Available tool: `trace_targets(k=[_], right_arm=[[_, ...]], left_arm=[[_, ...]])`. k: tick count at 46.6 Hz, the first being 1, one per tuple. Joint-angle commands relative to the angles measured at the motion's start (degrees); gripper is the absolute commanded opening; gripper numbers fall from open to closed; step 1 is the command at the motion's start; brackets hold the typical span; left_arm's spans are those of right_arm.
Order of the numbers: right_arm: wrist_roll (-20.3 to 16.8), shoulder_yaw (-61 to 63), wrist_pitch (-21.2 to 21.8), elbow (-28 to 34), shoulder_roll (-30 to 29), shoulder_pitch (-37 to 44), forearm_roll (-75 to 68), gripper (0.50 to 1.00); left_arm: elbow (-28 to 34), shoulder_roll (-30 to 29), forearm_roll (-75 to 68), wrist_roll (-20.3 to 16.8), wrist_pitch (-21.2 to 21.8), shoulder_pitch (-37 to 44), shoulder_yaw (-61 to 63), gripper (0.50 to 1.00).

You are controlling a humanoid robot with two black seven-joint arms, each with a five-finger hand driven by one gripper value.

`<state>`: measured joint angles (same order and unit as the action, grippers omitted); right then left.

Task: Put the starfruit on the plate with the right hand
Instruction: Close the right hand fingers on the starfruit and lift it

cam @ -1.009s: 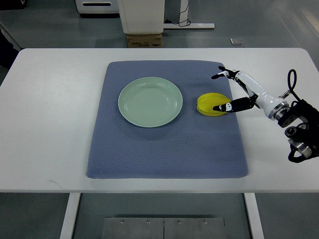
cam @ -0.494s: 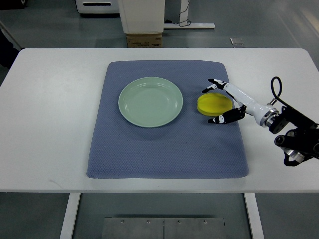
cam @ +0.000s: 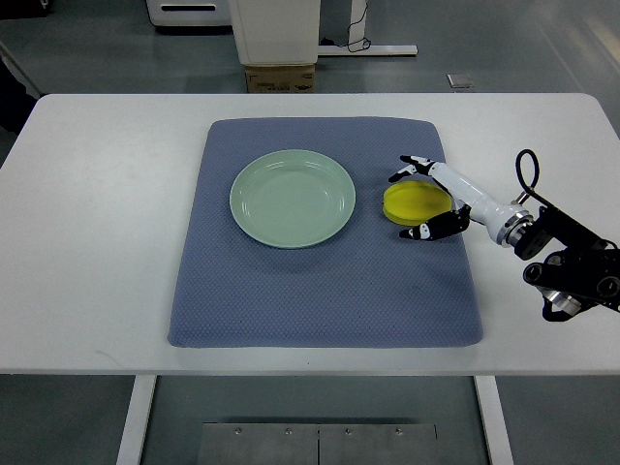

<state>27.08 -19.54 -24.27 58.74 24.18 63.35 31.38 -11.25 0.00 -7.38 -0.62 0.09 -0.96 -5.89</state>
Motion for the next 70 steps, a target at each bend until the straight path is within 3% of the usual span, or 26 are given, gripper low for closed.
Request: trace_targets(k=[1,8,15,23,29,30,70], right_arm=[[-0.1,-0.1,0.0,-0.5,0.0,-0.1,0.0,0.949],[-0.2,-0.1,0.0,-0.6,-0.1,-0.1,-0.1,0.929],[-0.3,-0.6,0.0,-0.6,-0.1,-0.1,-0.2,0.872],[-0.3,-2.6,0.1,-0.8,0.0,0.0,-0.4,0.715],[-0.3,-2.8,0.1,-0.8,0.0,0.0,-0.5,0.510],[-0.3,-2.8,0.1,-0.8,0.0,0.0,-0.6,0.500],[2.2,1.6,1.4,-0.7,2.2,1.2,-4.7,0.500]], left_arm=[[0.0,0.0,0.0,0.0,0.0,0.0,0.0,1.000],[0.0,0.0,0.0,0.0,0.0,0.0,0.0,1.000],[0.0,0.0,0.0,0.0,0.0,0.0,0.0,1.000],[0.0,0.0,0.0,0.0,0.1,0.0,0.0,1.000],[0.0,0.0,0.0,0.0,0.1,0.0,0.0,1.000],[0.0,0.0,0.0,0.0,0.1,0.0,0.0,1.000],[0.0,0.0,0.0,0.0,0.0,0.0,0.0,1.000]])
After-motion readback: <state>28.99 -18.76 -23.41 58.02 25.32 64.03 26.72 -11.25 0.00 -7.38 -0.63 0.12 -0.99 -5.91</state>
